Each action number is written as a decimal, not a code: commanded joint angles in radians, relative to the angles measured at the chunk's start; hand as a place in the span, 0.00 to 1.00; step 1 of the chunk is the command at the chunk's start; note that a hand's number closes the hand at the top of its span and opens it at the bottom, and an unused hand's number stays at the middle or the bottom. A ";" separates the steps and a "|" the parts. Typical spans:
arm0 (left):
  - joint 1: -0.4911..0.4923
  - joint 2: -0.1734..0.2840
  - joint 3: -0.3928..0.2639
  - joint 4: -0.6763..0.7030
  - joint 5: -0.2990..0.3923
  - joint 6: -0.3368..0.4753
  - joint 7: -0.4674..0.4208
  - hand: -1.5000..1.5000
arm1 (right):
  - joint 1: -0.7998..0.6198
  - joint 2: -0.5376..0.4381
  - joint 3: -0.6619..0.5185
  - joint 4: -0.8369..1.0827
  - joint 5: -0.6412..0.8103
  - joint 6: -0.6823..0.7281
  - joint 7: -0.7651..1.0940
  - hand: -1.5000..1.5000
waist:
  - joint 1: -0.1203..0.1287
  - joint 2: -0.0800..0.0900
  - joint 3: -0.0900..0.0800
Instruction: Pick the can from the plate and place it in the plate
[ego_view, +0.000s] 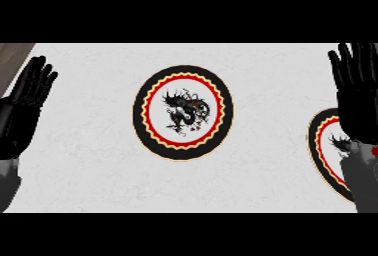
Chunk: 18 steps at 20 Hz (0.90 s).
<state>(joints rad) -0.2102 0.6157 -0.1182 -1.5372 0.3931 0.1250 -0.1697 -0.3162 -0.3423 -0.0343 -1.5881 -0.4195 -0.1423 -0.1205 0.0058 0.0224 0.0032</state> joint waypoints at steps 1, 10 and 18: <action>0.044 -0.042 -0.012 0.036 0.003 0.000 0.053 0.50 | 0.057 -0.070 -0.064 -0.028 -0.012 0.036 0.028 1.00 | -0.013 -0.023 -0.003; 0.228 -0.229 -0.149 0.156 0.069 0.083 0.217 0.50 | 0.205 -0.447 -0.425 0.325 0.159 -0.064 -0.021 0.00 | -0.065 -0.005 0.001; 0.227 -0.320 -0.246 0.128 -0.035 0.159 0.266 0.50 | 0.299 -0.502 -0.574 0.571 0.072 0.216 -0.330 0.00 | -0.010 -0.022 -0.002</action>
<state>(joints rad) -0.0219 0.3540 -0.2989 -1.4159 0.3938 0.2549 0.0605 -0.0503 -0.7863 -0.5558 -1.1109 -0.3415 -0.0182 -0.3827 -0.0196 0.0011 0.0052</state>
